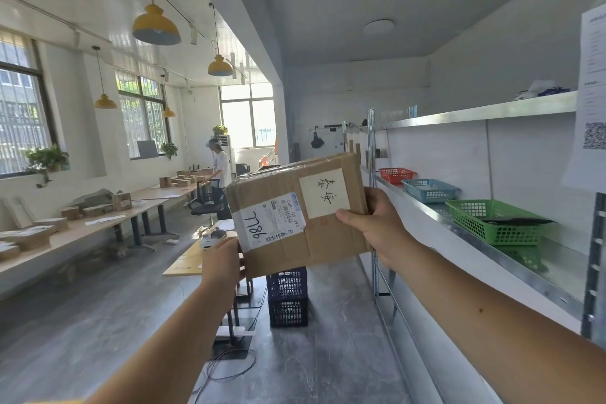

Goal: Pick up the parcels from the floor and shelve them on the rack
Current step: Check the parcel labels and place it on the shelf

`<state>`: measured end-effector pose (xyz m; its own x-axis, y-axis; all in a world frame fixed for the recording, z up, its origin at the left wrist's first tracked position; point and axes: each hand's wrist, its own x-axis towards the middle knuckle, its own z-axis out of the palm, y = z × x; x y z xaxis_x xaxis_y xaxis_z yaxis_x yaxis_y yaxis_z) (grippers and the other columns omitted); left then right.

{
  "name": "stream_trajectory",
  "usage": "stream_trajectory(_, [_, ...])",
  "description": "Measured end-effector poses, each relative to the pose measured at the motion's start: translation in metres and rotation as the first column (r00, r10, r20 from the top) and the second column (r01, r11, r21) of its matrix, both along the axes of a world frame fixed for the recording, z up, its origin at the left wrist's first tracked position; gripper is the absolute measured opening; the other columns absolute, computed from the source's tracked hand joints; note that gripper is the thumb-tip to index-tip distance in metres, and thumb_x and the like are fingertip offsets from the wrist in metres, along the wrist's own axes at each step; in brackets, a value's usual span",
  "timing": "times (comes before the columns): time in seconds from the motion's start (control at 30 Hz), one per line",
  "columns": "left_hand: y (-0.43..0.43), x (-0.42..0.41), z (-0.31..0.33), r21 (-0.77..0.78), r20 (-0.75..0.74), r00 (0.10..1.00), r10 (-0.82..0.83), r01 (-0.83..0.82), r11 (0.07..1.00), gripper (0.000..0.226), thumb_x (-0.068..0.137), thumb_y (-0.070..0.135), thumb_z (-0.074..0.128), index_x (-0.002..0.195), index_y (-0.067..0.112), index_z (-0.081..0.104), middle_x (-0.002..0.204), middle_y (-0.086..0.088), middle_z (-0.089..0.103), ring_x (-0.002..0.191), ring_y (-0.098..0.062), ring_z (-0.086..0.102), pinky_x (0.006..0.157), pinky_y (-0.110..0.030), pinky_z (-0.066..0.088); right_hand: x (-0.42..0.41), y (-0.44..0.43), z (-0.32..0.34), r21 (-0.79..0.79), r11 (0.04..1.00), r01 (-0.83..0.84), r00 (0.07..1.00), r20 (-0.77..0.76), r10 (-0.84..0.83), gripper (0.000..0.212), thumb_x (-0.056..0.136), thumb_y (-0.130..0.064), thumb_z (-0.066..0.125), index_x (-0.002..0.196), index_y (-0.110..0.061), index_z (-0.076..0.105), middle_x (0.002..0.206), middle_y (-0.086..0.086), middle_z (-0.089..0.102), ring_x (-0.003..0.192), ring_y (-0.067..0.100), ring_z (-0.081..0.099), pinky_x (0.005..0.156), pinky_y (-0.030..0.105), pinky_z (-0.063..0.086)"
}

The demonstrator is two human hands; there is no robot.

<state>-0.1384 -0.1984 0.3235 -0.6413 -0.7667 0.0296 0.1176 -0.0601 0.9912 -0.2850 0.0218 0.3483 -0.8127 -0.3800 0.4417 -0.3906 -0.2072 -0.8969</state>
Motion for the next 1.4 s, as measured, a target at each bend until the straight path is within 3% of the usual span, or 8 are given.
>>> stream_trajectory(0.1, [-0.002,0.007,0.003,0.011,0.02,0.999,-0.043,0.043,0.999,0.038,0.11,0.03,0.041,0.105,0.013,0.074,0.102,-0.014,0.076,0.083,-0.034,0.074,0.071,-0.047,0.065,0.002,0.003,0.0,0.015,1.0,0.019,0.999,-0.029,-0.019,0.061,0.07,-0.037,0.094,0.123,-0.032,0.064,0.125,-0.004,0.074,0.116,0.022,0.071,0.101,0.055,0.058])
stream_trajectory(0.23, [-0.011,0.013,0.007,0.119,0.05,0.987,-0.155,0.149,0.982,0.086,0.095,0.083,0.028,0.114,0.012,0.072,0.106,-0.022,0.078,0.09,-0.046,0.078,0.079,-0.064,0.063,0.003,0.005,0.004,0.013,1.0,-0.022,0.998,-0.063,0.023,0.073,0.058,-0.043,0.094,0.127,-0.037,0.069,0.133,-0.004,0.073,0.123,0.02,0.069,0.096,0.046,0.061])
stream_trajectory(0.5, [-0.012,0.011,0.012,0.298,-0.011,0.957,-0.288,0.278,0.913,0.12,0.072,0.102,0.009,0.133,0.015,0.065,0.115,-0.031,0.075,0.098,-0.053,0.075,0.076,-0.075,0.058,0.011,0.0,0.016,-0.055,0.991,-0.126,0.992,-0.04,0.124,0.057,0.084,-0.017,0.087,0.131,-0.042,0.067,0.14,0.003,0.068,0.119,0.02,0.07,0.08,0.025,0.06])
stream_trajectory(0.63, [-0.012,0.005,0.012,0.343,-0.06,0.96,-0.272,0.276,0.898,0.11,0.078,0.099,0.018,0.126,0.014,0.068,0.115,-0.028,0.076,0.104,-0.049,0.073,0.082,-0.076,0.056,0.019,-0.008,0.021,-0.079,0.991,-0.111,0.993,-0.036,0.109,0.056,0.06,-0.037,0.093,0.111,-0.054,0.077,0.138,0.008,0.066,0.122,0.026,0.068,0.09,0.037,0.06])
stream_trajectory(0.83, [-0.014,-0.001,0.012,0.403,-0.187,0.973,-0.138,0.204,0.892,0.064,0.095,0.055,0.043,0.141,0.013,0.057,0.133,-0.026,0.069,0.113,-0.043,0.07,0.095,-0.065,0.055,0.024,-0.007,0.023,-0.238,0.97,-0.056,0.998,0.001,0.058,0.05,0.081,-0.005,0.088,0.12,-0.03,0.072,0.123,-0.019,0.06,0.1,0.0,0.067,0.075,0.019,0.058])
stream_trajectory(0.97, [0.0,0.003,0.014,0.413,-0.215,0.972,-0.096,0.18,0.893,0.041,0.095,0.035,0.043,0.12,0.009,0.062,0.116,-0.025,0.072,0.102,-0.043,0.073,0.082,-0.064,0.061,0.022,-0.014,0.026,-0.392,0.916,-0.079,0.99,0.077,0.118,0.1,0.075,0.002,0.09,0.159,-0.028,0.045,0.135,-0.001,0.068,0.117,0.02,0.07,0.084,0.034,0.06])
stream_trajectory(1.2, [0.015,-0.001,0.019,0.371,-0.205,0.965,-0.164,0.232,0.899,0.061,0.092,0.011,0.033,0.147,0.021,0.058,0.123,-0.025,0.075,0.106,-0.052,0.072,0.08,-0.074,0.058,0.022,-0.025,0.027,-0.355,0.934,-0.049,0.991,0.101,0.09,0.082,0.062,-0.009,0.088,0.139,-0.015,0.059,0.118,0.003,0.079,0.108,0.023,0.076,0.08,0.038,0.059])
stream_trajectory(1.4, [0.028,-0.005,0.022,0.246,0.011,0.958,-0.285,0.274,0.93,0.051,0.106,0.056,0.037,0.126,0.019,0.065,0.116,-0.018,0.078,0.105,-0.041,0.075,0.084,-0.058,0.062,0.024,-0.025,0.022,-0.207,0.977,-0.046,0.997,0.048,0.057,0.069,0.089,-0.022,0.084,0.15,-0.034,0.052,0.121,-0.01,0.076,0.106,0.01,0.075,0.081,0.033,0.059])
